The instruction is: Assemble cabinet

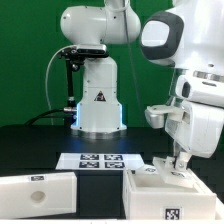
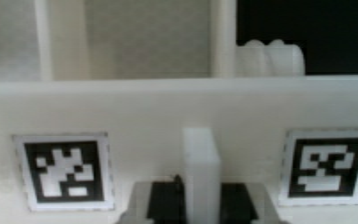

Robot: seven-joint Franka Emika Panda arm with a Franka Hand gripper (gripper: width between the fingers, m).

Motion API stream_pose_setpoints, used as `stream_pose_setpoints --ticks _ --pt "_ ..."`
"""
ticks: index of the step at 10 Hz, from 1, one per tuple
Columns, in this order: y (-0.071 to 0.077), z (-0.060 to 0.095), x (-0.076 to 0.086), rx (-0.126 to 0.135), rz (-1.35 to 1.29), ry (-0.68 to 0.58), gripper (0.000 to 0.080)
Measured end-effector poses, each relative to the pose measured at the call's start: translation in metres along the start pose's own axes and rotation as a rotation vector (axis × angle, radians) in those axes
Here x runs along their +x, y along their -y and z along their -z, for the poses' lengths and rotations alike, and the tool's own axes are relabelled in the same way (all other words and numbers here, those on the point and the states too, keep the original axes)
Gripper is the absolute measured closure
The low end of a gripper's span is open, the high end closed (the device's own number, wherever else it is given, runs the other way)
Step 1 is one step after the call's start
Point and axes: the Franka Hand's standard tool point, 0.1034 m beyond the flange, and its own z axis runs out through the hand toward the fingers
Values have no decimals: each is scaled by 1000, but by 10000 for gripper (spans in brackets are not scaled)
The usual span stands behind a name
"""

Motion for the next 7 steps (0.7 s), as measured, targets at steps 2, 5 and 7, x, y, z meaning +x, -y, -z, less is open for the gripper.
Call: stream_pose_setpoints --ticks 2,5,7 --pt "-19 1 2 -19 5 -3 734" --pt "-41 2 2 -29 7 4 734" --pt "-49 1 2 -27 16 11 734"
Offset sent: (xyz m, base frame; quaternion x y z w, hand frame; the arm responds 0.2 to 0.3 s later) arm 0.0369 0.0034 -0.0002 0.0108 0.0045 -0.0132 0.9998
